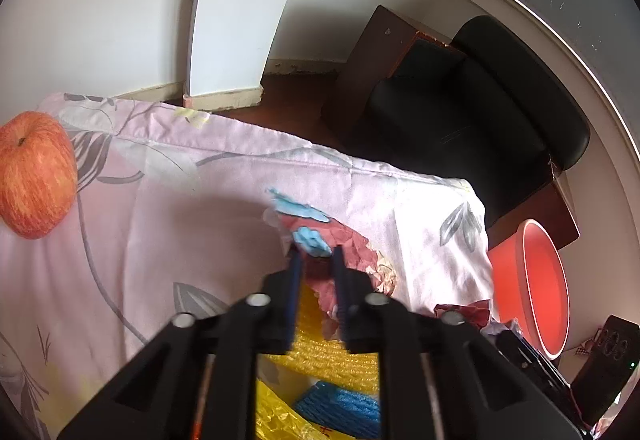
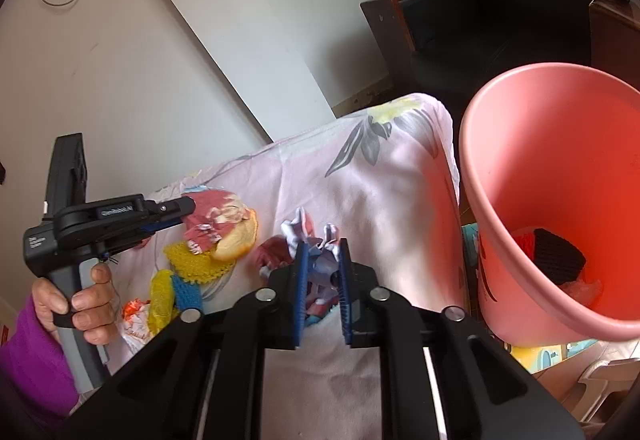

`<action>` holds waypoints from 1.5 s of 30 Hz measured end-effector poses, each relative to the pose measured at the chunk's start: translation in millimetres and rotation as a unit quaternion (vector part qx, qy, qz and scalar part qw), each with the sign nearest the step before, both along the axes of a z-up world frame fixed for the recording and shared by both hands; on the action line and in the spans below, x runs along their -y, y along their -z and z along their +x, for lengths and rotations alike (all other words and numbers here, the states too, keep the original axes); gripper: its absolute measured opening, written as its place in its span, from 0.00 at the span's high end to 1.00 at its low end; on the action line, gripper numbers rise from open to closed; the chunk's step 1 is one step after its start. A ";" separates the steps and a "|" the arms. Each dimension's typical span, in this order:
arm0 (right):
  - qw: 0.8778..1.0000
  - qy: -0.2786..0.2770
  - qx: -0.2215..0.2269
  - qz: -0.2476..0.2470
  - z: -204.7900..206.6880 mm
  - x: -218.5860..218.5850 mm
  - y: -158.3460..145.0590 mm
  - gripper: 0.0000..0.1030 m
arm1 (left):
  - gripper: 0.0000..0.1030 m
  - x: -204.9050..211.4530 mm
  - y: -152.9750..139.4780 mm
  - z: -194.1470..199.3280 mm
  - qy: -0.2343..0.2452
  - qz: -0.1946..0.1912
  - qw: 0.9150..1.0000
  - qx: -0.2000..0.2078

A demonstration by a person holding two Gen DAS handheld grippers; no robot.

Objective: Collect trash
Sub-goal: 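Grasp the pink foil wrapper with the left tool while the right grasps the silver foil, then carry both foil wrappers over the pink bin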

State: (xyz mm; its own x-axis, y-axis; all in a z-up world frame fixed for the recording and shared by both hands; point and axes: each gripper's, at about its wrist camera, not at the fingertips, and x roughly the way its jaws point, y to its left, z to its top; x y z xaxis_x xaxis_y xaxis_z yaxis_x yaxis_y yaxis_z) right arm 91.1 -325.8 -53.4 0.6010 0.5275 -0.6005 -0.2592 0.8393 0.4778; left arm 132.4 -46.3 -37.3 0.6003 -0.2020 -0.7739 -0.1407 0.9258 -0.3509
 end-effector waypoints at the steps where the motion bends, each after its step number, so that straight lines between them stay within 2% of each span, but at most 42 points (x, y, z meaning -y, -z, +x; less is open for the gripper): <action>1: 1.000 0.001 0.003 0.002 -2.8 1.8 -2.2 0.89 | 0.94 0.4 -2.4 -1.7 0.002 -0.001 1.000 0.005; 10: 0.998 0.025 0.043 0.035 -30.1 26.8 -33.1 0.90 | 0.99 5.0 -45.5 -33.8 0.021 0.000 0.998 0.065; 16: 0.995 0.071 0.065 0.041 -45.9 54.9 -49.3 0.90 | 1.00 19.5 -72.8 -50.2 0.043 -0.002 0.994 0.101; 21: 0.989 0.117 0.076 0.040 -59.3 85.2 -54.9 0.90 | 1.00 47.4 -90.2 -58.4 0.077 0.009 0.989 0.126; 32: 0.977 0.194 0.087 0.032 -78.9 139.5 -51.1 0.90 | 1.00 118.7 -106.3 -61.1 0.147 0.016 0.979 0.140; 37: 0.970 0.223 0.094 0.019 -80.7 158.8 -49.2 0.90 | 1.00 156.9 -108.8 -58.6 0.187 0.018 0.972 0.143; 45: 0.963 0.249 0.100 -0.007 -77.7 171.7 -46.3 0.90 | 1.00 210.6 -106.7 -54.8 0.238 0.018 0.960 0.142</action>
State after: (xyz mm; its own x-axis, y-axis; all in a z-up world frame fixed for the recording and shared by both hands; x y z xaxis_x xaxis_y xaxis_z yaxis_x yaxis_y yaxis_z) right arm 13.4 -497.5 -7.1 0.8822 0.1367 -0.4506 0.0913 0.8891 0.4485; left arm 77.7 -256.9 69.4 0.6346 -0.4824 -0.6038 0.3993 0.8736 -0.2783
